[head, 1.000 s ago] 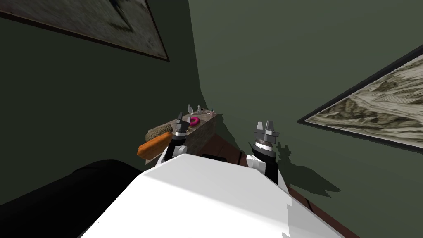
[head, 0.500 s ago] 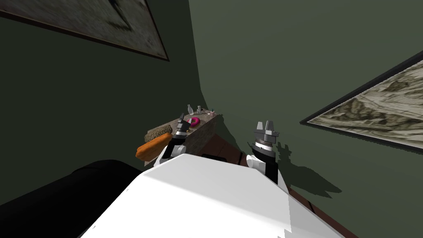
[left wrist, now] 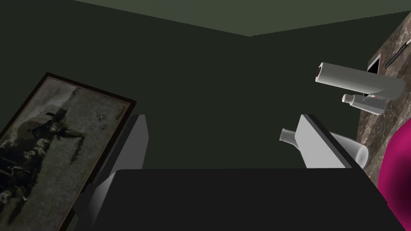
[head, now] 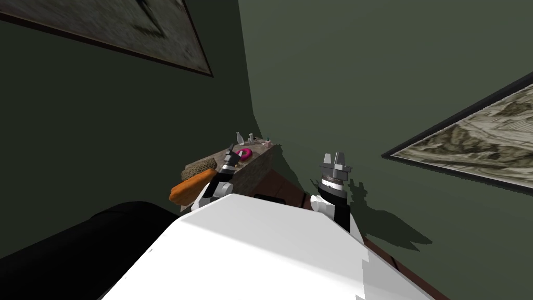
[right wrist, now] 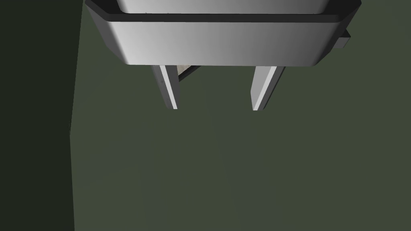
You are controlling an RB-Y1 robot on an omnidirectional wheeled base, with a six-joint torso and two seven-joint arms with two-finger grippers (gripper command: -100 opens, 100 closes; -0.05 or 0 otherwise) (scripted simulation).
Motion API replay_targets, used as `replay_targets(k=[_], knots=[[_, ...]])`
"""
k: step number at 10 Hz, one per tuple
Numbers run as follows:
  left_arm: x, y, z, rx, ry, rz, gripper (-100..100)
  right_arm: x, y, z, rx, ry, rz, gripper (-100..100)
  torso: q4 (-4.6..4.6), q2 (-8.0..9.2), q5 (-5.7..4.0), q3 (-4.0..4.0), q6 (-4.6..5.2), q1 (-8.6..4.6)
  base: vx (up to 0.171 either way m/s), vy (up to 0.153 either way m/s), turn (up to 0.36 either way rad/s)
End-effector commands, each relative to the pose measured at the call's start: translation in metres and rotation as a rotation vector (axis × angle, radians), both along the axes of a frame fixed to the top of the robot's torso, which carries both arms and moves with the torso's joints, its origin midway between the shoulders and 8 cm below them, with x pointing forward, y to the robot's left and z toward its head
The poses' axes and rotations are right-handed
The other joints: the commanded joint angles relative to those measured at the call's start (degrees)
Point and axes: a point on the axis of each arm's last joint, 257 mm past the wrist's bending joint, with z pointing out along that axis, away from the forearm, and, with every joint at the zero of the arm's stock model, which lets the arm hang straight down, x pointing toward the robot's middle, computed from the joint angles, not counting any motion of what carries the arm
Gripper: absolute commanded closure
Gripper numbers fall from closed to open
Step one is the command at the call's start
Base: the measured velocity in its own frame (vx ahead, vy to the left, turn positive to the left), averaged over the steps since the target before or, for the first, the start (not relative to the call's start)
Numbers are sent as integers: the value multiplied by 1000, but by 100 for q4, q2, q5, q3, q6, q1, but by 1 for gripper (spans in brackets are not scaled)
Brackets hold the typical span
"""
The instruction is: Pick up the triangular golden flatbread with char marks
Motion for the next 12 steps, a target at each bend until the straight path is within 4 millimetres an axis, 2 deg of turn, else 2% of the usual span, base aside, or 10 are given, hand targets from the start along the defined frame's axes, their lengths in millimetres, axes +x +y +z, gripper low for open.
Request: replay_targets(k=[1,12], knots=[[5,1,-7,-23,43,-17,-100,0,0,0,0,0,0,0,0,0,0,0,0,0,27,8,8],[21,7,-65,-131,324,-73,-100,0,0,0,0,0,0,0,0,-2,0,-1,0,2,28,11,6]])
